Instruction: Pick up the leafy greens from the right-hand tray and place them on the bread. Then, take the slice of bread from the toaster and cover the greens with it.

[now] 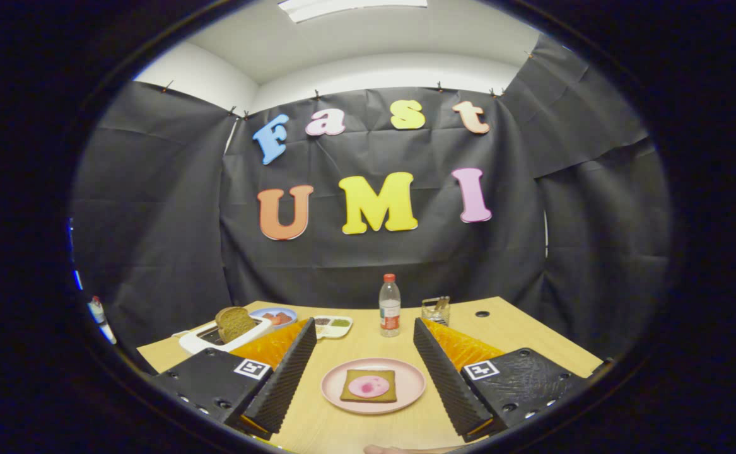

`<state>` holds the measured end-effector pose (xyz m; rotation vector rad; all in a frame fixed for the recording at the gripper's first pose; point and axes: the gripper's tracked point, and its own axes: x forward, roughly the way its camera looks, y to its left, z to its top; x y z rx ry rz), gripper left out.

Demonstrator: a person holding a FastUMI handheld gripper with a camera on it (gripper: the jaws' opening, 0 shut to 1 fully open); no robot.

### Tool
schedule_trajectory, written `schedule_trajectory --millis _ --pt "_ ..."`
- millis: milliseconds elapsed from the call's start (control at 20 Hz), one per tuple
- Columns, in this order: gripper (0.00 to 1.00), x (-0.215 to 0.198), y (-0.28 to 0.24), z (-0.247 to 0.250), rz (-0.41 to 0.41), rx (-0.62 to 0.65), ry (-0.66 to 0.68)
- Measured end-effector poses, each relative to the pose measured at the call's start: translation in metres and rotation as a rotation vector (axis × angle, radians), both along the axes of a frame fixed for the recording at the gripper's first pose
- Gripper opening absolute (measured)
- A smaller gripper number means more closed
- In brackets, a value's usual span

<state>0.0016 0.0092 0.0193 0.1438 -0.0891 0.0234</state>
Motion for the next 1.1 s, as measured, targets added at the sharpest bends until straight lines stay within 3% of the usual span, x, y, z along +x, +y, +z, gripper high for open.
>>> schedule_trajectory --millis 500,950,1100 --pt "0.96 0.002 -0.044 -0.004 -0.06 0.017 0.016" --pt "0.96 0.069 -0.169 -0.035 -0.204 0.06 0.186" --pt "0.96 0.105 -0.194 -0.058 -0.19 0.042 0.246"
